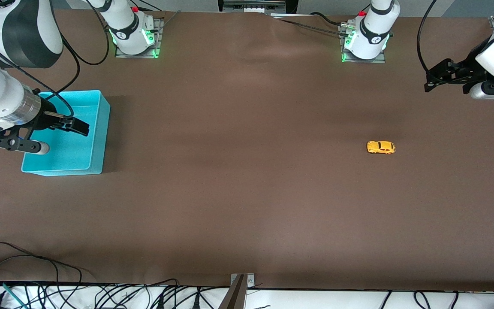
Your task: Wind up and store yellow beetle car
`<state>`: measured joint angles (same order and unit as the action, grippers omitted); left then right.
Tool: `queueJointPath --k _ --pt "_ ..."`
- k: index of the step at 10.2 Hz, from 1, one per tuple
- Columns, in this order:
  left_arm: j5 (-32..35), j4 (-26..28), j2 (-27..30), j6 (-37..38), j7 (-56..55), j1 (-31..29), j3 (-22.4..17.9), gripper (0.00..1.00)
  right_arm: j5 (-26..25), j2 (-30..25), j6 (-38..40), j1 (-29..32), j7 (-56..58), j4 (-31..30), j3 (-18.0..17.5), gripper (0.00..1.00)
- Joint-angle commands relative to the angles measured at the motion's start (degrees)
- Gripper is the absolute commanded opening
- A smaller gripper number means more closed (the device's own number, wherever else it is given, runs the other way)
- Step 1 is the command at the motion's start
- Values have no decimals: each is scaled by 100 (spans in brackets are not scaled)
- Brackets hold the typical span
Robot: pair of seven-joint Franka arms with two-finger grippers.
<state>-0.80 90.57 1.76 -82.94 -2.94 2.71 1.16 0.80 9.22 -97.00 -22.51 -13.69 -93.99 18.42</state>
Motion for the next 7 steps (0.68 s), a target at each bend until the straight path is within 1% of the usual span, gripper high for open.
queueJointPath --k 1,2,4,7 --pt "124 364 87 -266 48 -139 34 100 87 -34 -12 -7 -64 -14 -13 100" --pt "132 487 105 -440 39 -209 34 100 87 -34 -3 -7 -64 -14 -5 100" --pt "124 558 123 -468 48 -218 34 100 87 -43 50 -7 -64 -31 -5 100" --pt "132 584 -105 -591 48 -289 25 100 78 -34 -3 63 -64 -5 13 100"
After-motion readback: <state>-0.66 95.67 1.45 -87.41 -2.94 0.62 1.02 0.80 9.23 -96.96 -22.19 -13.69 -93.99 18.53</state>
